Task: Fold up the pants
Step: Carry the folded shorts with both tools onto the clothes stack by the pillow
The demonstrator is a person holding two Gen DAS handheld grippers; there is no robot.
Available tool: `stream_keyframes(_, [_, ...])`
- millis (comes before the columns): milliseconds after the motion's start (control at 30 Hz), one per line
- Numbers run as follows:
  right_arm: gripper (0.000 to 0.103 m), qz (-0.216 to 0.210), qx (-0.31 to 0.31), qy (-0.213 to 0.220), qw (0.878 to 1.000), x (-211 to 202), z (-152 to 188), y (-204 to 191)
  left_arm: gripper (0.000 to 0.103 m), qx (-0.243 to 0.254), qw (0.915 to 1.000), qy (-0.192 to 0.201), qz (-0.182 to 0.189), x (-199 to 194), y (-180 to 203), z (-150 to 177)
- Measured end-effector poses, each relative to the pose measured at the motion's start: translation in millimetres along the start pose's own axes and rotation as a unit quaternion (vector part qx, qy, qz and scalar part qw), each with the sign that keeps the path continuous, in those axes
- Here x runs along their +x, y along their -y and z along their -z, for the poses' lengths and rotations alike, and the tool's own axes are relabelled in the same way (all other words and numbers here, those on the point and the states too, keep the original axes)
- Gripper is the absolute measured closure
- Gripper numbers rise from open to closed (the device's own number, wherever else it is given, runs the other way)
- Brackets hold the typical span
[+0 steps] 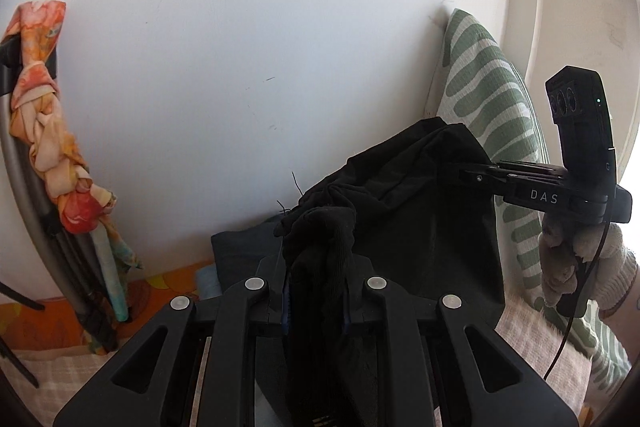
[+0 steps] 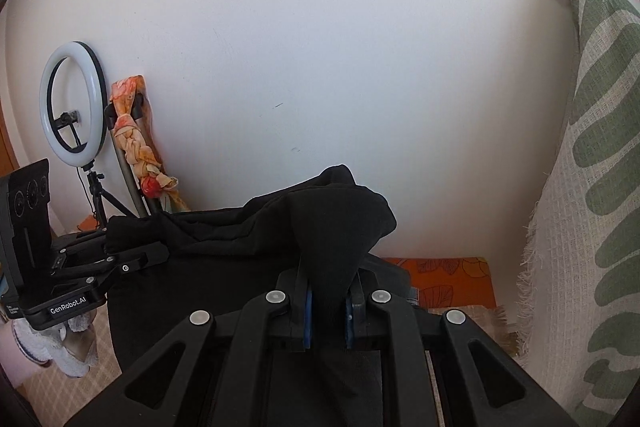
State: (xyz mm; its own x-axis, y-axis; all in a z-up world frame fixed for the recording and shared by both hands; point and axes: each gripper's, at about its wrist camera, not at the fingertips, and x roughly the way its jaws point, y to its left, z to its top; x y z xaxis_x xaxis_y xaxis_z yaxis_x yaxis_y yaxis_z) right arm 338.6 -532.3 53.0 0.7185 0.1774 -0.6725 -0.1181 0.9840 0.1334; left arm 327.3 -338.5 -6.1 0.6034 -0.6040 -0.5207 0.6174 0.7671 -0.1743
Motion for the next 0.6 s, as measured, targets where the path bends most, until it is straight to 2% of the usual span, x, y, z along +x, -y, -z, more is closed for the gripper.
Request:
stream_keyframes(133, [0.094,0.0,0.002,-0.015,1.0,29.4,0.7,4.1,0.087,-0.019,0.9997,-0.016,-0.001,19.2,-17.6,0.6])
stream_keyframes(233, [0.094,0.001,0.008,-0.028,1.0,44.9,5.7,7.8,0.087,-0.015,0.9995,-0.026,-0.009,32.0,-23.1,4.5])
stream_keyframes(367, [0.089,0.012,0.012,-0.046,0.999,60.5,12.0,15.6,0.087,-0.018,0.9988,-0.043,-0.016,46.2,-26.0,11.2])
stream_keyframes(467, [0.073,0.049,0.032,-0.053,0.997,64.0,12.1,27.1,0.087,-0.021,0.9982,-0.05,-0.024,54.6,-27.2,13.5])
stream_keyframes(600, [0.073,0.087,0.051,-0.063,0.993,61.5,13.6,45.7,0.079,-0.024,0.9964,-0.069,-0.043,61.7,-32.7,12.7])
